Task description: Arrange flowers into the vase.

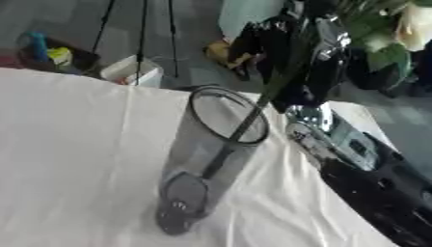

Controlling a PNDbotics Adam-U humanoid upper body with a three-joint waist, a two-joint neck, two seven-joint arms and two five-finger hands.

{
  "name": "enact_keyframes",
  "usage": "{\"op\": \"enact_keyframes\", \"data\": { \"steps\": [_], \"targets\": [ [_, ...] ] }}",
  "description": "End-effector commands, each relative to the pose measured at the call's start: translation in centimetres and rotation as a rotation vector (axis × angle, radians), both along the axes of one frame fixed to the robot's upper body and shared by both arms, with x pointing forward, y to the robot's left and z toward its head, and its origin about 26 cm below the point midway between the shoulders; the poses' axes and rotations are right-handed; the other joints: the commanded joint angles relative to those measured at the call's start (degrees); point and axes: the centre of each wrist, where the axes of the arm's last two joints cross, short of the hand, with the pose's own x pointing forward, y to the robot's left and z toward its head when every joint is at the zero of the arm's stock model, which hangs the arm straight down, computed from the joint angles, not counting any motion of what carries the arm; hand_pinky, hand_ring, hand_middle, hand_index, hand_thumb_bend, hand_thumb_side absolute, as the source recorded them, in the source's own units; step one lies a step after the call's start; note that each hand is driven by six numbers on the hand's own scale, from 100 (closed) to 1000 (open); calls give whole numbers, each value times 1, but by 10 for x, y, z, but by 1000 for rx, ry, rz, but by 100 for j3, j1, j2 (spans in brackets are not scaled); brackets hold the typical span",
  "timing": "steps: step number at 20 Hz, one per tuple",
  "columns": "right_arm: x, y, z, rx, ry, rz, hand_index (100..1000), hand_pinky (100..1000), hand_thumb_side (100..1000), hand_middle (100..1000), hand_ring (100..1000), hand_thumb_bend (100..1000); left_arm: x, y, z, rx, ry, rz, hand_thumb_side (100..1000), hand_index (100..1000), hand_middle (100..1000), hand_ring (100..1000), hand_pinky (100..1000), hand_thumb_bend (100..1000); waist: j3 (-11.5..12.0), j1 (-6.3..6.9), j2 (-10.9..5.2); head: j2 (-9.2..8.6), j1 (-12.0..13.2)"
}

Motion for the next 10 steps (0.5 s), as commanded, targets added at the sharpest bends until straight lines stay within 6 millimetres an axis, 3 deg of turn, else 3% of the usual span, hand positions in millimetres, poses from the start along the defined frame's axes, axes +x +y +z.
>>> {"op": "enact_keyframes", "data": {
  "steps": [1, 10],
  "targets": [
    [-4, 2, 13, -18, -29, -3, 180, 410, 1000, 100, 422, 100, -3, -1, 4, -2, -7, -15, 1000, 828, 900, 724, 632, 215, -26, -61, -249, -16, -12],
    [-3, 2, 12, 2, -20, 4, 180, 409, 1000, 100, 422, 100, -2, -1, 4, 4, 7, -19, 1000, 827, 901, 724, 632, 221, -24, -156, -306, -31, -19]
  ]
}}
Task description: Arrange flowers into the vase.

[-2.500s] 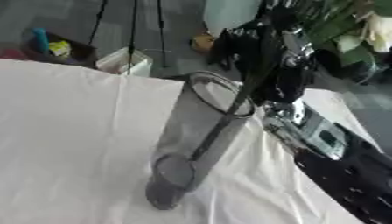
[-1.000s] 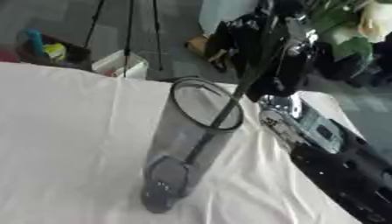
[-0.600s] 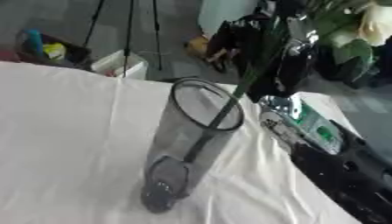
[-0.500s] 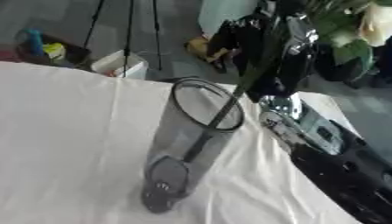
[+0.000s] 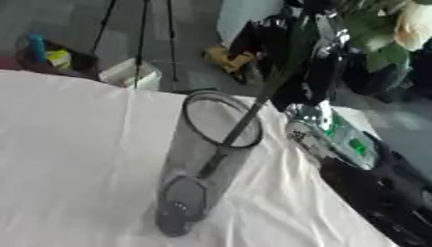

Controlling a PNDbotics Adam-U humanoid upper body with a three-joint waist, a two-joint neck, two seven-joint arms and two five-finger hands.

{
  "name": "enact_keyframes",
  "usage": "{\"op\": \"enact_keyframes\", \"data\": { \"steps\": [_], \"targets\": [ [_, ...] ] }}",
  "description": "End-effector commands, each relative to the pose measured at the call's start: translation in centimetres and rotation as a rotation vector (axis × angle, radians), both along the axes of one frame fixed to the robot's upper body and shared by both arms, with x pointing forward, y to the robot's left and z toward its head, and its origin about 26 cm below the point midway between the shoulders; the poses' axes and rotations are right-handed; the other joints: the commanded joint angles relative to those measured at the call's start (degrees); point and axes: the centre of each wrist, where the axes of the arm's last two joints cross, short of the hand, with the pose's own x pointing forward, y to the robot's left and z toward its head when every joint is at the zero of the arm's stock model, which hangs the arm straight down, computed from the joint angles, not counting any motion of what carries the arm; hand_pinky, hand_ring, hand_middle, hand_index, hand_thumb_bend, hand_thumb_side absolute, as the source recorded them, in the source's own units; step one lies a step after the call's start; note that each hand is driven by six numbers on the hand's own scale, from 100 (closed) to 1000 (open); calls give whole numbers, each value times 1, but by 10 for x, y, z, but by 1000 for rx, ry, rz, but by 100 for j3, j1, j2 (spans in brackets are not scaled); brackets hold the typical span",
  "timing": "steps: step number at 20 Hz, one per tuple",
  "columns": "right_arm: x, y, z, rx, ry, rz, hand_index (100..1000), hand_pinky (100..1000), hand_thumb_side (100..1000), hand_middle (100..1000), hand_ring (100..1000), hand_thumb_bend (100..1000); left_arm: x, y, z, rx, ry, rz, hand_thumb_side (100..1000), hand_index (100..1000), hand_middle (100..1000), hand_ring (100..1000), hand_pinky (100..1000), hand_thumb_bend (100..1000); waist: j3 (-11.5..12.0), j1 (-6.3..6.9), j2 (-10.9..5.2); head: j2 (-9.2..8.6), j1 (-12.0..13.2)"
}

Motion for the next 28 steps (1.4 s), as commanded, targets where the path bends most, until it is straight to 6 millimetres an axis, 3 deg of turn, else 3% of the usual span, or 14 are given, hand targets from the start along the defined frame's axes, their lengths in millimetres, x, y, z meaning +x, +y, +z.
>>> {"op": "enact_keyframes", "data": {
  "steps": [1, 13, 24, 28],
  "targets": [
    [-3, 2, 10, -18, -24, 5, 179, 409, 1000, 100, 422, 100, -2, -1, 4, 2, -8, -15, 1000, 827, 901, 724, 631, 222, -11, -64, -239, -33, -17],
    [-3, 0, 4, -33, -54, -17, 185, 419, 1000, 100, 429, 100, -2, -2, 5, 7, -5, -15, 1000, 826, 902, 724, 630, 223, -20, -121, -212, -58, -18],
    [-5, -2, 6, -30, -114, -45, 195, 484, 1000, 103, 479, 100, -2, -2, 5, 14, -5, -18, 1000, 824, 903, 724, 627, 225, -37, -153, -196, -110, -39],
    [-5, -4, 4, -59, -137, -71, 267, 534, 1000, 130, 508, 100, -2, -2, 5, 14, -1, -15, 1000, 824, 904, 724, 626, 225, -62, -154, -191, -131, -36]
  ]
}}
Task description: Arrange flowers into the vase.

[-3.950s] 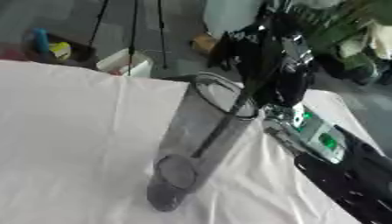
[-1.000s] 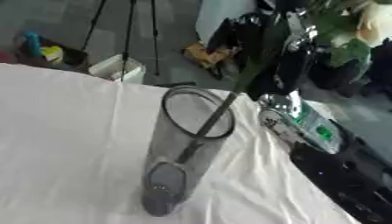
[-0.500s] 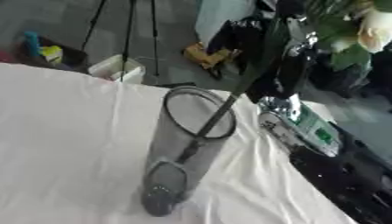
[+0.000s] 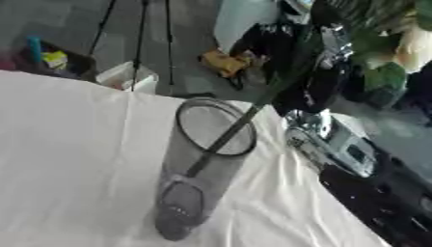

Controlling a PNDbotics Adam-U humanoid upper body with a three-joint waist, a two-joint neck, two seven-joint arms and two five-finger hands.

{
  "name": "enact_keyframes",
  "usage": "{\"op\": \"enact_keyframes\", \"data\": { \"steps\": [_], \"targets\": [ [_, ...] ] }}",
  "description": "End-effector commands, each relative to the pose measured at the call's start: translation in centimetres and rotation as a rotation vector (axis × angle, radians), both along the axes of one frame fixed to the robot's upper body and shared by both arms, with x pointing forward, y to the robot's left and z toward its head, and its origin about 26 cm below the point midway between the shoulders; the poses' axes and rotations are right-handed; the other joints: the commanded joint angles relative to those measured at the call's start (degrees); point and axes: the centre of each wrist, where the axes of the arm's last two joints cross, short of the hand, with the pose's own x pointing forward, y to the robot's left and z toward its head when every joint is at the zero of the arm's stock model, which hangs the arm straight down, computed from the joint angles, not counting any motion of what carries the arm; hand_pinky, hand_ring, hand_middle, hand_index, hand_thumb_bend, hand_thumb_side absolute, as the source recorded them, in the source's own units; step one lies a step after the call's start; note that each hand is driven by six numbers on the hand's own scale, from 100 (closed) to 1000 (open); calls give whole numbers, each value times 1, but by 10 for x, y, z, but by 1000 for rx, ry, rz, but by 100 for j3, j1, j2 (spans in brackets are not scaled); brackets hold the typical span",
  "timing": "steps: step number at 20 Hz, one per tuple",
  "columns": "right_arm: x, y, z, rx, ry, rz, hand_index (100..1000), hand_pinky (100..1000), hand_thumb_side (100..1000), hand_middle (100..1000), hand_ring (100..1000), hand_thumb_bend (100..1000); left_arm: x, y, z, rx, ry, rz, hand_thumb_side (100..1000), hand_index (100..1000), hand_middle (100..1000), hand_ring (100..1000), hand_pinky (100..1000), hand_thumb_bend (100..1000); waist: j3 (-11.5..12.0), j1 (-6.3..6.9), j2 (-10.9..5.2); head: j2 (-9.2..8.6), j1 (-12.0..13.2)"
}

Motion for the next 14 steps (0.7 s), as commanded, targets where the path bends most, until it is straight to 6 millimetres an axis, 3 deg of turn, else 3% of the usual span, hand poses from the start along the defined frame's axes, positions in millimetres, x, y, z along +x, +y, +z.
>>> {"op": "enact_keyframes", "data": {
  "steps": [1, 5, 14],
  "targets": [
    [-4, -1, 10, -66, -41, -28, 270, 542, 994, 133, 513, 100, -3, -2, 4, 4, -15, -10, 1000, 824, 904, 724, 626, 225, -21, -48, -185, -87, -21],
    [-4, -2, 0, -95, -27, -64, 299, 593, 986, 154, 548, 100, -2, -2, 5, 4, -15, -10, 1000, 824, 904, 724, 624, 225, -16, -48, -176, -96, -9],
    [-5, -6, -14, -174, 26, -157, 304, 615, 985, 152, 583, 100, -2, -1, 5, 3, -25, -10, 1000, 823, 904, 724, 622, 220, 17, 1, -166, -26, -2]
  ]
}}
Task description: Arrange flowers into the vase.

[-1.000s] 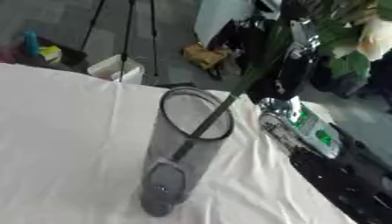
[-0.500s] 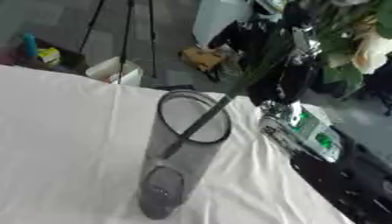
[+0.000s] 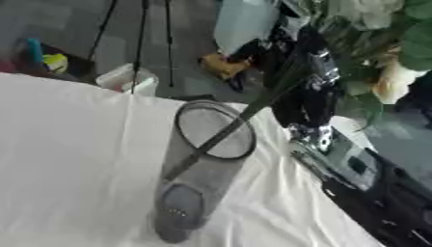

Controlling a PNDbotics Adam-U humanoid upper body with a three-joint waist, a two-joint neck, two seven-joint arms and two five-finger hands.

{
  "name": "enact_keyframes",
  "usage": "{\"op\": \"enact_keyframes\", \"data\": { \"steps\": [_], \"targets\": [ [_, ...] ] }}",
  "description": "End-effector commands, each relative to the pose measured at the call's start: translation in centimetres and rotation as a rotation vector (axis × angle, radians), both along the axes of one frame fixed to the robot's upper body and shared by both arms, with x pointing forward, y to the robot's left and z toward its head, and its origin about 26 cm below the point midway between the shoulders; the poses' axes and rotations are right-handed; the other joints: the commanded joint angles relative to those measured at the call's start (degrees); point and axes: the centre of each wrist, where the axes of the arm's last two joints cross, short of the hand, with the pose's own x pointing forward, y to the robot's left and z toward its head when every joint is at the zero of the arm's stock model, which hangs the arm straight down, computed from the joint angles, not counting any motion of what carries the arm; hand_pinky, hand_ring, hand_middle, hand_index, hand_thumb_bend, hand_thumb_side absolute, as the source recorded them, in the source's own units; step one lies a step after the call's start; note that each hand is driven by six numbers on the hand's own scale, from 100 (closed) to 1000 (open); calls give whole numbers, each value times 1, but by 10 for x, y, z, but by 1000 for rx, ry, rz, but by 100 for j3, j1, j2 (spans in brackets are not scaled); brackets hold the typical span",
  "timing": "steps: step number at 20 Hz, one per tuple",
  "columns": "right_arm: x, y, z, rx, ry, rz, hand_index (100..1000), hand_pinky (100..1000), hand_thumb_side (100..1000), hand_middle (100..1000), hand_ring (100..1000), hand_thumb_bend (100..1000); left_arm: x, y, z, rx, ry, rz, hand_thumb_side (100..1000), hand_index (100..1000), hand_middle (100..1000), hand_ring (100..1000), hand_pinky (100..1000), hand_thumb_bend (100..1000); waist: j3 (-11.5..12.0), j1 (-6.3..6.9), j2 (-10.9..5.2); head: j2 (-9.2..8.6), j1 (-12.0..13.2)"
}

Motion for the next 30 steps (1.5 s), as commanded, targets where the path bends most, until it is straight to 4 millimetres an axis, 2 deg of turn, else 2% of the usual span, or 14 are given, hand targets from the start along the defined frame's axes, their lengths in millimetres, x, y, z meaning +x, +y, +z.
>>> {"op": "enact_keyframes", "data": {
  "steps": [1, 3, 10, 11, 17, 23, 30],
  "targets": [
    [-3, 0, 5, -72, -6, -36, 306, 619, 989, 153, 587, 100, -2, -1, 4, 1, -28, -11, 1000, 823, 904, 724, 621, 219, -10, 16, -165, -5, -12],
    [-4, -1, 3, -99, 5, -58, 315, 627, 996, 160, 598, 100, -2, -1, 4, -1, -30, -11, 1000, 822, 904, 723, 621, 218, -17, 47, -163, -1, -33],
    [-6, -5, 0, -221, 49, -155, 429, 660, 1000, 203, 649, 100, -3, -1, 3, -4, -33, -8, 1000, 822, 903, 723, 620, 216, -59, 115, -166, 4, -39],
    [-6, -6, 0, -236, 52, -166, 494, 684, 1000, 238, 682, 100, -3, -1, 3, -4, -32, -7, 1000, 822, 904, 723, 619, 216, -69, 120, -168, 10, -36],
    [-9, -11, -3, -341, 39, -189, 658, 733, 1000, 369, 749, 100, -3, 0, 2, -7, -33, -4, 1000, 821, 903, 723, 618, 214, -101, 164, -175, 56, -53],
    [-11, -15, -7, -389, 39, -192, 713, 756, 1000, 409, 781, 100, -3, 0, 2, -10, -36, -6, 1000, 821, 903, 723, 617, 212, -129, 206, -174, 80, -126],
    [-13, -17, -7, -412, 53, -193, 724, 776, 1000, 422, 803, 100, -3, 0, 2, -9, -37, -7, 1000, 820, 904, 726, 616, 211, -134, 227, -169, 69, -153]
  ]
}}
